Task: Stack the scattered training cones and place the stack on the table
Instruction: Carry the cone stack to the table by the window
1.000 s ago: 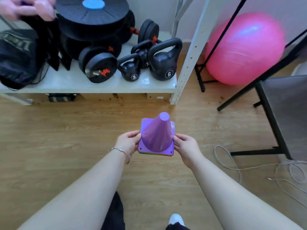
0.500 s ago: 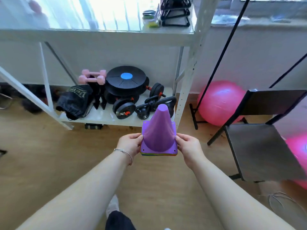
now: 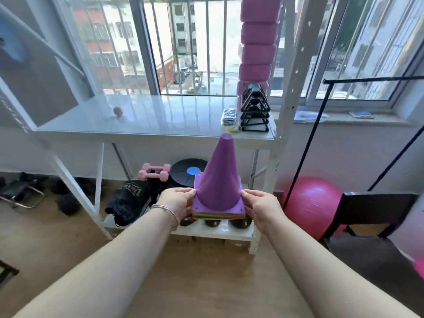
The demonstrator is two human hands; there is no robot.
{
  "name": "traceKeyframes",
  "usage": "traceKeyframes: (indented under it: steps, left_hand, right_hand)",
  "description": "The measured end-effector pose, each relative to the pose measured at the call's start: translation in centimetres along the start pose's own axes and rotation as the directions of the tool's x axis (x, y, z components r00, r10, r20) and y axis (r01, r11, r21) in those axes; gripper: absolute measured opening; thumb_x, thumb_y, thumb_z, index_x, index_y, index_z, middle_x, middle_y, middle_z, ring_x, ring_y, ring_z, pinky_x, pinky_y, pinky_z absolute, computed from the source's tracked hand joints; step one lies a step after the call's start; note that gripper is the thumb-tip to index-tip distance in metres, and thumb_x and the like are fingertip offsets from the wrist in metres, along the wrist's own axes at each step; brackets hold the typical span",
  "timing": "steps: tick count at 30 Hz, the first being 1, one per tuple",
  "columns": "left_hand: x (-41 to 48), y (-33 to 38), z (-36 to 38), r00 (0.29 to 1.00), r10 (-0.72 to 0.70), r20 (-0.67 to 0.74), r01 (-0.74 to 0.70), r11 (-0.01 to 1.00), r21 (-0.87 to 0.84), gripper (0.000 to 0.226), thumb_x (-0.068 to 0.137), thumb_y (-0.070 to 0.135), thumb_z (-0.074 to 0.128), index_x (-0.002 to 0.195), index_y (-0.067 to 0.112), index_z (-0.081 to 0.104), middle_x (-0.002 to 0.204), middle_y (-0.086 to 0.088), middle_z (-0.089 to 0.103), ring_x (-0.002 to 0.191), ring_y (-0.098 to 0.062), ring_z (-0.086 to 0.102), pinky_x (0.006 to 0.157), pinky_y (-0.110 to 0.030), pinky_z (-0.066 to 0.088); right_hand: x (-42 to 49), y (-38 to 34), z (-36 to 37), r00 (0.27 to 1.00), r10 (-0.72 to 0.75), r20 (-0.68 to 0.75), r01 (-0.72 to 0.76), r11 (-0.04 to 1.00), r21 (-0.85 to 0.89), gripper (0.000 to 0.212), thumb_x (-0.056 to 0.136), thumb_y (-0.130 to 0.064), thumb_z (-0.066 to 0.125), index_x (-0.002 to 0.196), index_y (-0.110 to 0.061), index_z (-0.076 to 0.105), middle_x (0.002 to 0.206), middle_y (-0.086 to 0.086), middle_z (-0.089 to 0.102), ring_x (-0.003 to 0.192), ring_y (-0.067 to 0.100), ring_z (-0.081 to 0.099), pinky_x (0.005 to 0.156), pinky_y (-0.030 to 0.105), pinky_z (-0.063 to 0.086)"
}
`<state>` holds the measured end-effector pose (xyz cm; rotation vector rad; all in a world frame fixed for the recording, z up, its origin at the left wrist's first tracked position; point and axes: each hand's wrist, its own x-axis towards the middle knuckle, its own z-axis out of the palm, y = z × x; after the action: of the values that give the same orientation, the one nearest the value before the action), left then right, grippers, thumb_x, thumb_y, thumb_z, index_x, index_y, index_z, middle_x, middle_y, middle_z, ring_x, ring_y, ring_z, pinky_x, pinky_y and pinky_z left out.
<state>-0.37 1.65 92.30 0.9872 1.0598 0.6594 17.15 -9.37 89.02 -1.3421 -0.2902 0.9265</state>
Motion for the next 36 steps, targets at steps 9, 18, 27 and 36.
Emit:
traceKeyframes:
  steps: [9,18,27,36]
  left_hand:
    - [6.8,9.4,-5.9,0.998,0.039,0.057,-0.040,0.999,0.012,0.018,0.088,0.000,0.058,0.105,0.001,0.063,0.074,-0.010,0.067,0.048,-0.011,0.064,0.044,-0.019,0.054]
    - [14.3,15.2,-9.3,0.990,0.063,0.123,-0.067,0.997,0.032,0.023,0.088,0.000,0.059,0.110,0.000,0.061,0.078,-0.011,0.067,0.043,-0.009,0.063,0.045,-0.019,0.053]
    - [23.0,18.5,-7.1,0.992,0.074,0.105,-0.083,0.992,0.090,0.025,0.090,0.001,0.056,0.115,0.000,0.060,0.075,-0.007,0.064,0.043,-0.006,0.062,0.046,-0.016,0.052]
    - [33.0,23.0,-2.8,0.994,0.109,0.002,-0.109,0.992,0.070,0.012,0.090,-0.002,0.054,0.086,0.005,0.063,0.060,-0.004,0.066,0.049,-0.011,0.063,0.044,-0.017,0.053]
  right_hand:
    - [4.5,-3.2,11.7,0.994,-0.084,-0.064,0.085,0.996,0.015,0.010,0.087,0.002,0.061,0.079,-0.003,0.065,0.080,0.020,0.065,0.069,0.026,0.060,0.060,0.027,0.052]
    - [10.5,-5.2,18.9,0.970,-0.144,-0.196,0.138,0.990,-0.042,0.009,0.083,0.001,0.066,0.090,0.002,0.071,0.091,0.022,0.073,0.082,0.032,0.069,0.079,0.043,0.058]
    - [20.0,-7.6,21.1,0.973,-0.151,-0.172,0.135,0.985,-0.104,0.008,0.079,-0.007,0.072,0.072,-0.011,0.072,0.088,0.015,0.075,0.091,0.031,0.070,0.093,0.047,0.055]
    - [33.1,-11.0,22.9,0.991,-0.117,-0.071,0.114,0.992,-0.052,0.006,0.080,-0.001,0.068,0.079,-0.007,0.069,0.092,0.022,0.070,0.078,0.028,0.065,0.079,0.038,0.054]
